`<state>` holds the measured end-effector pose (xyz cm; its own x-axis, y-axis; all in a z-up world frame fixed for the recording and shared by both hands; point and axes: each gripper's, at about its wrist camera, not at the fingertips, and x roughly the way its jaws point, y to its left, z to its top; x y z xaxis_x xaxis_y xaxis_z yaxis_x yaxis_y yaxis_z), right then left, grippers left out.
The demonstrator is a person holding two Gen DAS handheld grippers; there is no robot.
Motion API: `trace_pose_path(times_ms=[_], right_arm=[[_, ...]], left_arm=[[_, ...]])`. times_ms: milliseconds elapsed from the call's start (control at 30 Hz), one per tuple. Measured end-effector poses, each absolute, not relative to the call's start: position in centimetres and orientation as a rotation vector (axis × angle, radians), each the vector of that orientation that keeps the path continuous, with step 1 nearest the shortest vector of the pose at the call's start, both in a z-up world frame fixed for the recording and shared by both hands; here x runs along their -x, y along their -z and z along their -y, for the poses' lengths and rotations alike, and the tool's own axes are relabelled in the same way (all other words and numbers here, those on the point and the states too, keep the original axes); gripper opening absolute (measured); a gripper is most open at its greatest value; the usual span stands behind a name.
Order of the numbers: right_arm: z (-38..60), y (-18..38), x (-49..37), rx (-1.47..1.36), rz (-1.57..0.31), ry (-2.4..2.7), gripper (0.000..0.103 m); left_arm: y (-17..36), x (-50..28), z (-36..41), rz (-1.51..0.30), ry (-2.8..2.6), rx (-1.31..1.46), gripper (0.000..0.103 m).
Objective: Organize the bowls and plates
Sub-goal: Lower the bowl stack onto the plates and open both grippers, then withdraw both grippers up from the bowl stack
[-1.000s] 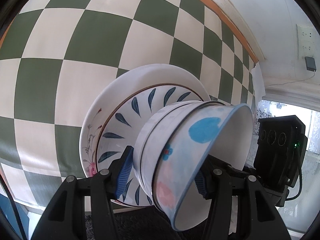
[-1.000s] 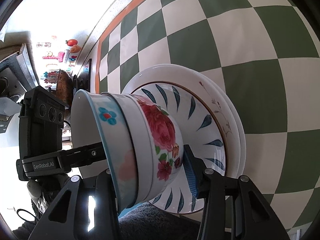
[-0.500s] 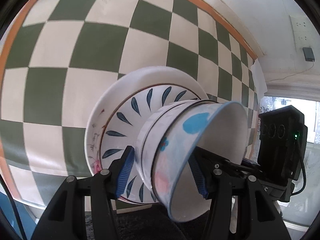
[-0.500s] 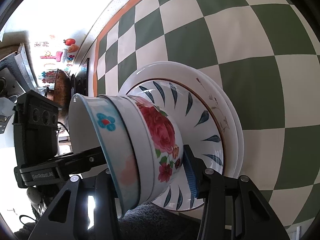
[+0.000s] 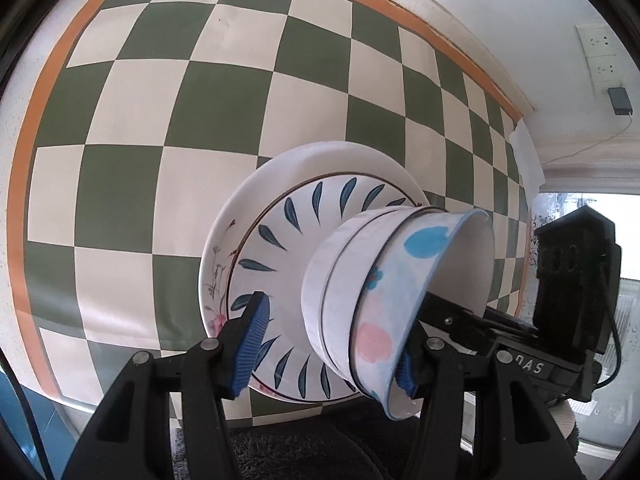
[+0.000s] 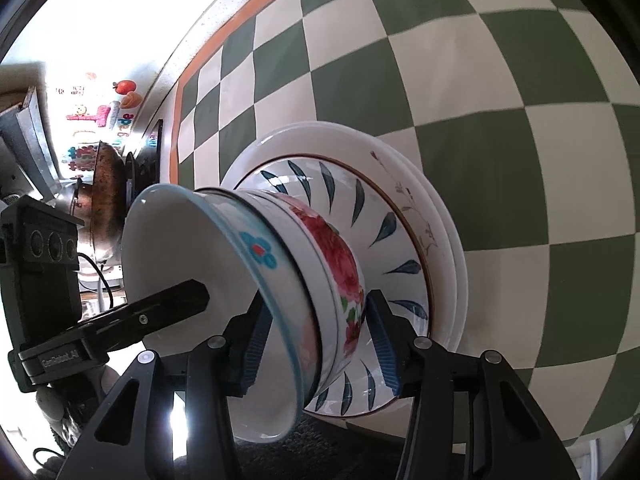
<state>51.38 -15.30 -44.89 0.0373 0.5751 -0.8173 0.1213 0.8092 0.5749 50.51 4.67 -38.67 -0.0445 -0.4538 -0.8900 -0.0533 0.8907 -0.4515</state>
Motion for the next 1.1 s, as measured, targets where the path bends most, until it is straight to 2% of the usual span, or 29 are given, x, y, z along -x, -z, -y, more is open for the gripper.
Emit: trace_pose_path(times_ms=[300, 533, 600, 667, 700, 733, 833, 1100], right_arm=[[15.9, 41.5, -50.6, -0.484, -1.433, -0.301, 0.051], [15.8, 36.0, -48.1, -0.357, -1.313, -0.209, 0.052], [15.5, 34.5, -47.1, -0.315, -1.288, -0.177, 0.058], [15.2, 32.8, -46.1, -0.286, -1.262, -0.165, 0.068], [15.1, 32.1, -45.6, -0.265, -1.251, -0.153, 0.079], [15.0, 31.2, -45.0, -0.234, -1.233, -0.133, 0.085], [14.7, 29.0, -43.5, -0.156, -1.166, -0.074, 0.092], [15.4, 23.8, -39.4, -0.093, -0.992, 0.002, 0.099]], left_arm=[[35.5, -49.3, -4.7, -1.495, 0.285, 0.279, 0.052], [31.2, -47.3, -4.7, -1.353, 0.219, 0.12, 0.054], [30.4, -46.8, -4.7, -1.323, 0.205, 0.092, 0.054], [29.2, -46.1, -4.7, -1.275, 0.187, 0.056, 0.055], [28.8, -46.0, -4.6, -1.256, 0.179, 0.041, 0.057], [28.3, -45.7, -4.5, -1.231, 0.166, 0.022, 0.064], [26.6, -44.6, -4.6, -1.159, 0.146, 0.004, 0.096], [22.8, -40.8, -4.3, -1.022, 0.082, 0.023, 0.1]])
